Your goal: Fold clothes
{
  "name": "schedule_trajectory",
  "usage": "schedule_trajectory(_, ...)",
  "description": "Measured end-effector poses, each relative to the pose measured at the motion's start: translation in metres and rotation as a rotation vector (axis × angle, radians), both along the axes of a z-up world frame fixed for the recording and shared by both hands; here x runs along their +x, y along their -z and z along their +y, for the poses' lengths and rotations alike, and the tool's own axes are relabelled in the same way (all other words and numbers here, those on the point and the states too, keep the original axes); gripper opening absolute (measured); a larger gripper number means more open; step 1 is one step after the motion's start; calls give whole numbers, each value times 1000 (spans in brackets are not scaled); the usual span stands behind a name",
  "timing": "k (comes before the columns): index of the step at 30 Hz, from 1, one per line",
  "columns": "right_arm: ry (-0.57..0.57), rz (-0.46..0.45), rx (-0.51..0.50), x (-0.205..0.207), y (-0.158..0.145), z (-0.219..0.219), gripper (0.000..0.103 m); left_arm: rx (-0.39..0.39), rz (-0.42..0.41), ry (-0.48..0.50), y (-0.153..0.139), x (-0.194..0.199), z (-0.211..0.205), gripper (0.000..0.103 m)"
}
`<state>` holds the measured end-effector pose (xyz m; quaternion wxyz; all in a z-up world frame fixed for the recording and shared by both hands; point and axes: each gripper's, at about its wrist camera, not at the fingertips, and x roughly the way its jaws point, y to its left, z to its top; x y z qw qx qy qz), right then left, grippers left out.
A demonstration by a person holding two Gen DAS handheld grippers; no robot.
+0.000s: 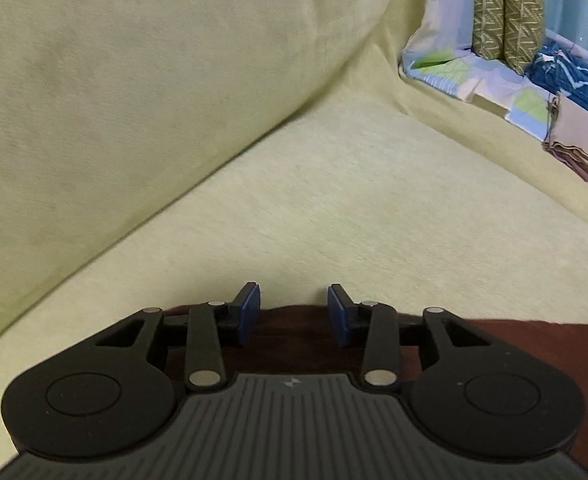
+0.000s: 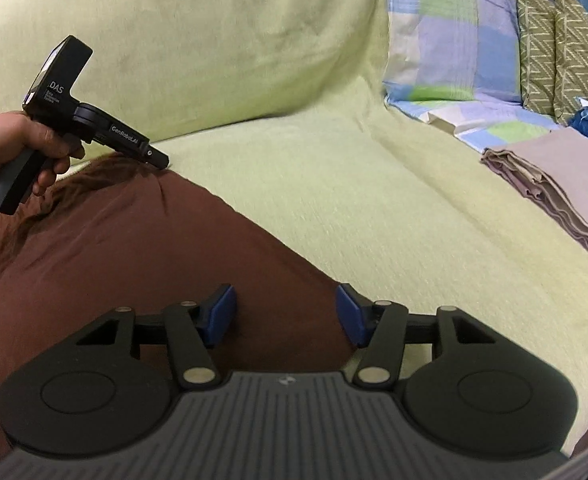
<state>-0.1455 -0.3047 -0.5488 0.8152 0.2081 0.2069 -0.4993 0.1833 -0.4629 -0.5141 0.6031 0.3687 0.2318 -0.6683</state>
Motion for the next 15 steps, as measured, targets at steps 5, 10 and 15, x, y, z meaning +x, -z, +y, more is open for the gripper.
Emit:
schedule_trajectory(5, -119, -25, -41, 24, -6, 12, 54, 35, -18, 28, -10, 7, 47, 45)
schedule_trajectory(10, -260, 3, -26, 54, 0, 30, 55, 70, -100, 34, 5, 10, 88, 47)
schedule_trajectory(15, -283, 43, 16, 64, 6, 34, 57, 47, -62, -52, 6, 50, 100, 60)
